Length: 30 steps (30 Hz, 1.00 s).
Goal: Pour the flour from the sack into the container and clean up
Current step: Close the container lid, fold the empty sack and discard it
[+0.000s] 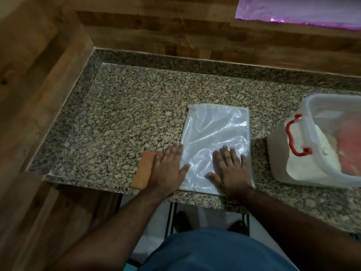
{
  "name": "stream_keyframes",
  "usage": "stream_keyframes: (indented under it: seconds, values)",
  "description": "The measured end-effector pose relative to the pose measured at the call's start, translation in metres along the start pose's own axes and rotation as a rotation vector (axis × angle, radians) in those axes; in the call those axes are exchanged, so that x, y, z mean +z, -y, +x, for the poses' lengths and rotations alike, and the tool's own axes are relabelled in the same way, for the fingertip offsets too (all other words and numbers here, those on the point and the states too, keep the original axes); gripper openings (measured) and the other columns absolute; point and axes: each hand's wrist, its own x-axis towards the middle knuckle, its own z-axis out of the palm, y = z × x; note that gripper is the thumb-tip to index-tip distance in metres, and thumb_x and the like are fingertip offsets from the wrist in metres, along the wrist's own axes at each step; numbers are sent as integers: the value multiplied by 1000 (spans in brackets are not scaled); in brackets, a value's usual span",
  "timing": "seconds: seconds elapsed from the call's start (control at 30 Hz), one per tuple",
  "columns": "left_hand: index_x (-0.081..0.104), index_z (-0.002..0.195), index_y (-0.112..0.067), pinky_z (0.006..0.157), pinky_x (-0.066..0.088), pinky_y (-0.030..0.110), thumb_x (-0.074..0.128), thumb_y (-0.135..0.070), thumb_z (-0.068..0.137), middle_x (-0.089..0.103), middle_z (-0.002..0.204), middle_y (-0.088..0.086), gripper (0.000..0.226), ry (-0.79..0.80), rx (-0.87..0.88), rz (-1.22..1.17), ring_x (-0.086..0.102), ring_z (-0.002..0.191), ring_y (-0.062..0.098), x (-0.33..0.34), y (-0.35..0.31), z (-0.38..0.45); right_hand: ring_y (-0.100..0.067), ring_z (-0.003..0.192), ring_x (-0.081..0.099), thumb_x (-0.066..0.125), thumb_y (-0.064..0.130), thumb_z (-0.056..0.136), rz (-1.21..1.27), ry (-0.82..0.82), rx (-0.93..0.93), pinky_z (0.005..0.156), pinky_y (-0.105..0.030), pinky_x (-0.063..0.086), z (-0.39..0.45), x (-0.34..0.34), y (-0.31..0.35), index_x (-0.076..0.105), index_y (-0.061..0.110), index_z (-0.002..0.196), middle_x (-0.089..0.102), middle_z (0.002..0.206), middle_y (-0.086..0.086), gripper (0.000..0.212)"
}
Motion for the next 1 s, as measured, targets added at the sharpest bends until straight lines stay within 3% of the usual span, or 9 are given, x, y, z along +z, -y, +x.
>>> stream_keyframes:
  seconds: [0.07, 0.13, 0.27, 0.47, 0.63, 0.73, 0.9, 1.0]
  values:
    - [17, 170, -18, 132, 21, 54, 37, -56, 106, 28, 176, 5, 77, -99, -155, -7, 23, 163, 27, -5, 26, -8, -31, 165, -12, 0, 83, 96, -2, -23, -77, 130, -58, -9, 8, -7, 19, 2, 24, 171, -10, 178, -10, 96]
    - [33, 164, -13, 127, 33, 52, 53, -46, 103, 44, 167, 9, 72, -138, -261, -22, 37, 155, 30, -10, 52, -15, -30, 165, -9, 8, 77, 101, -9, -20, -158, 130, -59, -7, 19, -13, 42, 5, 22, 171, -6, 179, -9, 90]
    - [50, 155, -19, 118, 42, 47, 65, -49, 99, 51, 160, 5, 65, -47, -213, 39, 45, 145, 28, -19, 76, -25, -33, 165, 3, 18, 72, 104, -83, -24, -309, 130, -61, -1, 36, -22, 77, 17, 20, 170, 10, 179, -11, 85]
    - [42, 162, -25, 118, 39, 46, 42, -67, 104, 43, 168, 1, 72, 4, -162, 265, 41, 151, 25, -20, 93, -34, -34, 165, -9, 14, 79, 99, -113, 107, -286, 130, -63, 2, 36, -16, 78, -2, 24, 171, -9, 179, -9, 92]
    - [47, 157, -24, 117, 38, 47, 45, -68, 102, 48, 163, 2, 70, -42, -166, 273, 43, 148, 27, -31, 88, -29, -33, 165, -8, 17, 78, 101, -78, 152, -269, 130, -61, 3, 30, -22, 71, -3, 24, 171, -10, 179, -9, 91]
    - [55, 148, -23, 116, 39, 48, 49, -57, 104, 56, 153, 2, 56, -143, -94, 146, 47, 142, 25, -43, 58, -19, -35, 165, 8, 10, 73, 97, 63, 41, -210, 130, -56, 13, 28, -51, 66, 13, 21, 171, 6, 179, -12, 91]
    - [65, 138, -16, 109, 46, 52, 57, -35, 105, 67, 137, 4, 38, -378, 171, -157, 57, 129, 29, -70, -35, 16, -41, 151, 39, 54, 43, 104, 156, -321, -107, 123, -53, 34, 20, -135, 26, 47, 14, 156, 41, 166, -18, 60]
    - [70, 134, -10, 107, 47, 47, 61, -24, 103, 72, 130, 6, 34, -515, 378, -295, 63, 123, 31, -88, -108, 37, -38, 130, 57, 55, 40, 101, 138, -506, -40, 112, -52, 44, -4, -191, -17, 60, 15, 141, 60, 146, -13, 48]
